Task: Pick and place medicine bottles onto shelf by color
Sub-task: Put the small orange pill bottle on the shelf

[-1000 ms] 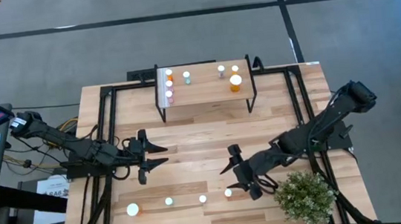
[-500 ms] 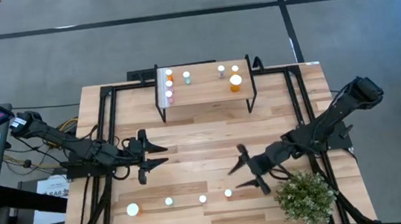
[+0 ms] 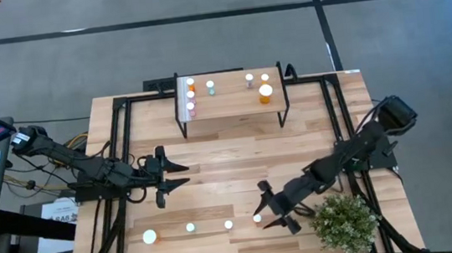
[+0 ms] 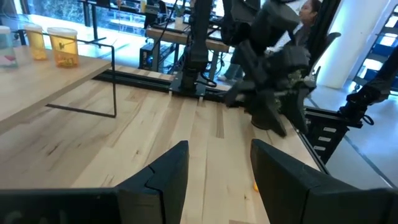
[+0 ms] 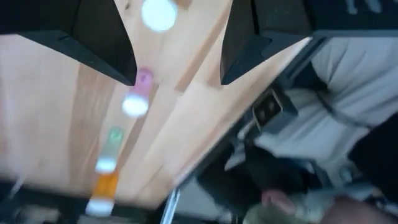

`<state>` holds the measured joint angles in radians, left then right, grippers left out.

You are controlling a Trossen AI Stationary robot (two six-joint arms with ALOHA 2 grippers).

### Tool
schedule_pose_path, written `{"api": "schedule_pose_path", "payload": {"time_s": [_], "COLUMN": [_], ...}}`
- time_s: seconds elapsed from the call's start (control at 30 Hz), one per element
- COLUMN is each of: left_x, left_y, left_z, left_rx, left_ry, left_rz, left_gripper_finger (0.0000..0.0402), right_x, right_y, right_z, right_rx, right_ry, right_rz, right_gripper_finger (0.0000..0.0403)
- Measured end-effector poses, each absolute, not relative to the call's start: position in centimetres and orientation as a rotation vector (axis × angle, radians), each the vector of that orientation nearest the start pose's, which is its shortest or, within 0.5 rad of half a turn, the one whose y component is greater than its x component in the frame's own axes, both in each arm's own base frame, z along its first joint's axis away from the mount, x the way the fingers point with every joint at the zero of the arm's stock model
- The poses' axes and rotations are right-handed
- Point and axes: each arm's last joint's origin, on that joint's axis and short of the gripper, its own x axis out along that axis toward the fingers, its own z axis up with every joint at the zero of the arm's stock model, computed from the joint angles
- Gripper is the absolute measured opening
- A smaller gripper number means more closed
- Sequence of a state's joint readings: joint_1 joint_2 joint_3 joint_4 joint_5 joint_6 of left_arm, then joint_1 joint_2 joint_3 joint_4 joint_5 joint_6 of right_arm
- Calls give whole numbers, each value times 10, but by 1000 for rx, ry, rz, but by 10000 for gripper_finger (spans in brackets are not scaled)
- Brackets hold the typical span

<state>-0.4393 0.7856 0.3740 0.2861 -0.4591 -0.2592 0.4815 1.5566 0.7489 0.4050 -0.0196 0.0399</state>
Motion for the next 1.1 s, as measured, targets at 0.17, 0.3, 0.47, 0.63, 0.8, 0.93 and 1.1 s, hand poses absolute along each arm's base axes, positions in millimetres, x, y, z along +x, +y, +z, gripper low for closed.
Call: {"api": "schedule_pose_path", "payload": {"time_s": [0.17,0.3,0.47,0.63,0.8,0.93,1.1], "left_x": [164,164,164,164,164,164,164], "left_y": [-63,-63,-63,-63,-63,-63,-63], "left_z": [235,235,235,235,236,235,235], "left_rx": [-204,-203,-203,-202,-204,-204,-204], "left_ry": [109,113,113,113,109,111,112], "left_rz": [35,35,35,35,35,35,36], "left_gripper_finger": [160,160,160,160,160,160,160], "right_x": [298,306,310,315,316,317,317], "right_y": [150,151,153,155,152,148,148], "right_z": [185,183,175,166,161,161,161], "right_rx": [-73,-87,-103,-103,-94,-86,-85], "right_ry": [568,642,717,763,789,801,799], "right_rz": [464,452,445,436,419,406,406], "right_gripper_finger": [255,255,255,255,255,254,229]}}
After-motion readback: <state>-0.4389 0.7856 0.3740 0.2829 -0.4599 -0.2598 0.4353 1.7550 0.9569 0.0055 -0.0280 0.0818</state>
